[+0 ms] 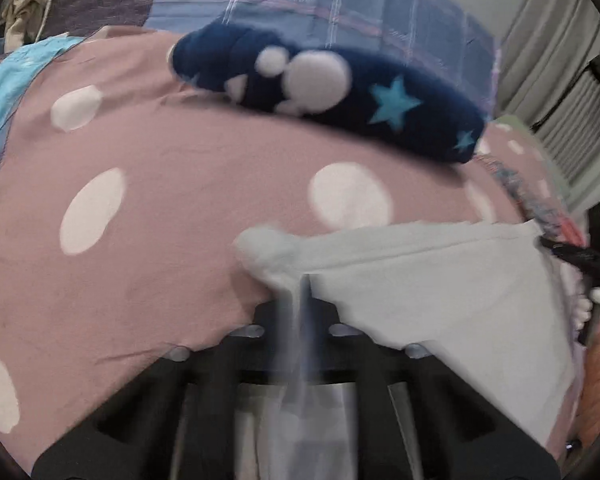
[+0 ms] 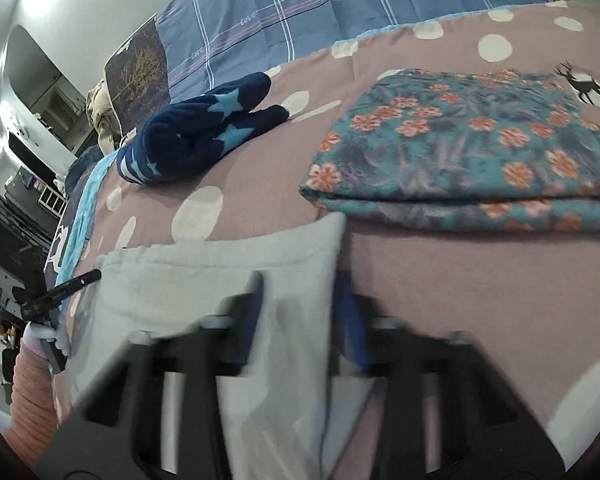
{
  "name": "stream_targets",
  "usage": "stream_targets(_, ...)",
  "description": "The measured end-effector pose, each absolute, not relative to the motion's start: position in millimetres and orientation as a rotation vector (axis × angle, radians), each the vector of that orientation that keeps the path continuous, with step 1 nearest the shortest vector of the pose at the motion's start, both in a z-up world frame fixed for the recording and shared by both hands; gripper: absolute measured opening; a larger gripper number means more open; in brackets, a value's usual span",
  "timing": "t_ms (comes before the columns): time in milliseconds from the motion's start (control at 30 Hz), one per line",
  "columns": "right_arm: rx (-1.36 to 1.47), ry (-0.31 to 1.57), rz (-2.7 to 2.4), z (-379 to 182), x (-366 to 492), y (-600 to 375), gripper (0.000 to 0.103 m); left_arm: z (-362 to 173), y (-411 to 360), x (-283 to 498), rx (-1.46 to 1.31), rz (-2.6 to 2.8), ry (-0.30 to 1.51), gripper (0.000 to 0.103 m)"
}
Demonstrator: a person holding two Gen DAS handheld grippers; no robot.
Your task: Fold small clothes
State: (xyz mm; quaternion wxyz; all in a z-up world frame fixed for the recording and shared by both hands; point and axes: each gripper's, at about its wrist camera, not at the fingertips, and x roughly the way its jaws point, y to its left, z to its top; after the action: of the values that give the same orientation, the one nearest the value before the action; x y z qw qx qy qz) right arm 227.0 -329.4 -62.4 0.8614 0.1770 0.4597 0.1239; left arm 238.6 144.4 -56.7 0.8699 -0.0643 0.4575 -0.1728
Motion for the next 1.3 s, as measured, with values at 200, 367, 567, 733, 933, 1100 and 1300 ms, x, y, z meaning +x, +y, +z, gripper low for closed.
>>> stream_targets(200, 0.354, 0.755, 0.317, -10, 198, -327, 0.002, 4, 146, 199, -0.042, -0.359, 0.756, 0.003)
stream_targets(367, 0.317, 0.949, 0.18, -50, 221, -325, 0.021, -36, 154, 217, 0.02, -0.187, 0.863, 0.016)
stream_targets(567, 0.392, 0.905, 0.16, -48, 171, -364, 0.021, -22, 137, 164, 0.093, -0.236, 0.806, 0.03)
stream_targets(733, 0.488, 0.959, 0.216, -56, 147, -381, 0.018, -12, 101, 104, 0.191, -0.355, 0.75, 0.041)
stream_targets(933, 0.449, 1.015, 0.231, -80, 149, -357, 0.002, -59, 103, 70, 0.165, -0.379, 0.928, 0.044)
stream_targets(1100, 0.296, 0.96, 0.064, -67, 135, -356, 0.0, -46, 130, 29, 0.07, -0.372, 0.87, 0.043)
stream_targets(1300, 0.079, 0.845, 0.162, -17, 85, -297, 0.014, -32, 195, 6, -0.067, -0.21, 0.812, 0.044)
